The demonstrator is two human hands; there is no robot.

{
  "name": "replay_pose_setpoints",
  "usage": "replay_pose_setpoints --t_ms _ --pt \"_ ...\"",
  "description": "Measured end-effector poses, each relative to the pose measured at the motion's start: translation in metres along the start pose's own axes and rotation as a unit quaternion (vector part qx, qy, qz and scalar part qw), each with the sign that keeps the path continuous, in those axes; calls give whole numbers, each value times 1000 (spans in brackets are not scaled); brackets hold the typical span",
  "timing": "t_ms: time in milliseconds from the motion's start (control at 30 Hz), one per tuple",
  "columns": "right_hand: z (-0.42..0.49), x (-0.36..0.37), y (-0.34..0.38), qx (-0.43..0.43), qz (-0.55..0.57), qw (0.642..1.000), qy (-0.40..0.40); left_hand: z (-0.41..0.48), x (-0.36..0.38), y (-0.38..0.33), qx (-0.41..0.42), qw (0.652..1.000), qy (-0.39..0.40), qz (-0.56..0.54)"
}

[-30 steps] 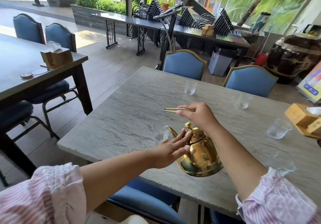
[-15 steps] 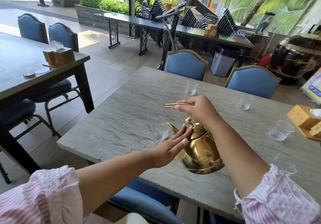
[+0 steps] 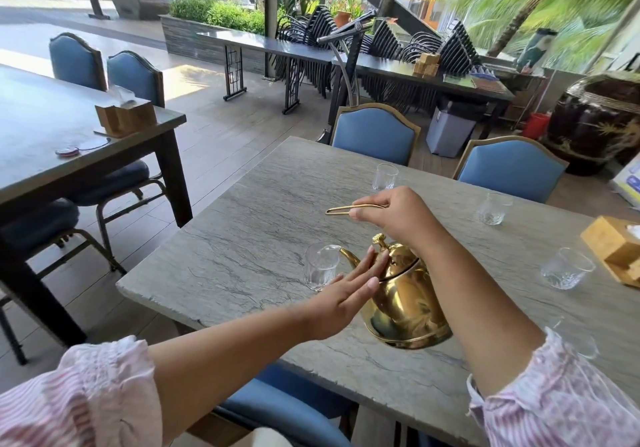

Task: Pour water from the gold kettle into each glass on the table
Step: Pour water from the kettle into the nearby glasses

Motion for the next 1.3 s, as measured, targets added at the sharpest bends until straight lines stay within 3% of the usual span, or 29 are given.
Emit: replay_pose_setpoints --t_ms 867,1300 --pt "2 -12 11 -18 -37 999 15 7 1 -12 1 999 -4 -35" --pt "6 6 -20 12 0 1000 13 5 4 15 -24 999 35 24"
Point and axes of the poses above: each hand's wrist, its own z-axis towards the middle knuckle, its own x-axis out of the palm, y = z × x, the point moved 6 cm from there along z, towards the middle knuckle, and after that the axes turned 7 degrees about z, right-handed, at the moved point
